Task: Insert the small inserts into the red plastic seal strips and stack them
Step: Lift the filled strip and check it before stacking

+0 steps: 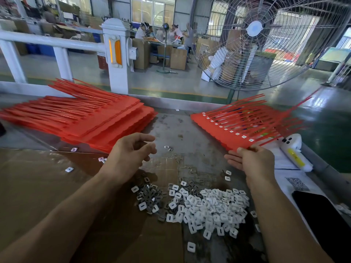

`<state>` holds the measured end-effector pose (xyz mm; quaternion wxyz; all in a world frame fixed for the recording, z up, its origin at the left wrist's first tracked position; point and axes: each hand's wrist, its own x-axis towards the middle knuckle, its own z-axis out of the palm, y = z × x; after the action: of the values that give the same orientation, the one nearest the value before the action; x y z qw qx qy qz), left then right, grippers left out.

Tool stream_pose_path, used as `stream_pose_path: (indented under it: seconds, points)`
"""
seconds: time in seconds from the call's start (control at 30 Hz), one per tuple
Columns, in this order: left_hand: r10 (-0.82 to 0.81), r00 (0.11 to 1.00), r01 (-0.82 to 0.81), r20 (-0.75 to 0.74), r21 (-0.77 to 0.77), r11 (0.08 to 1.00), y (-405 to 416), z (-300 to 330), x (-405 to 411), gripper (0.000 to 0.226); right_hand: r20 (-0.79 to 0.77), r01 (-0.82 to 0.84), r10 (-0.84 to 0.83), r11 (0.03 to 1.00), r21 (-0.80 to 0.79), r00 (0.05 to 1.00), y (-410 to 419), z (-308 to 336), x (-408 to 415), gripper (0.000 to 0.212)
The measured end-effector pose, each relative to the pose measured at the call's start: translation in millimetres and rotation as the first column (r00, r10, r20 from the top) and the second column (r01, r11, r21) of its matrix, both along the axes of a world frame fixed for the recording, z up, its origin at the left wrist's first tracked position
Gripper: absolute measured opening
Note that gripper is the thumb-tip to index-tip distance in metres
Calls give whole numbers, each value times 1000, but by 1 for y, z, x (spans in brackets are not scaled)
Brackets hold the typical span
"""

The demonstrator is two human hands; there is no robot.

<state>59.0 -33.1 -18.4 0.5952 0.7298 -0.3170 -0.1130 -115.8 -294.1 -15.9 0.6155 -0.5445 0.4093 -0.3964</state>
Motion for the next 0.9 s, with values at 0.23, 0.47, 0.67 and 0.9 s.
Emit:
stream_pose_path:
  seconds: [0.23,0.47,0.67,0.9]
  points:
    - [15,999,-15,-47,-2,1000,1,1,-1,17,-209,120,-131,990,-69,969,-10,-6,-11,26]
    - [40,920,-118,-389,-179,977,1,-1,9,22,-122,96,-139,945,-311,983,10,3,-4,21]
    - [-138,548,-284,-825,-338,897,-1,9,7,44,-296,-283,176,885,-369,939,40,3,4,14]
    - [-166,450,-545,-878,-417,727,0,13,9,48,-391,-395,249,846,-357,886,47,3,5,13]
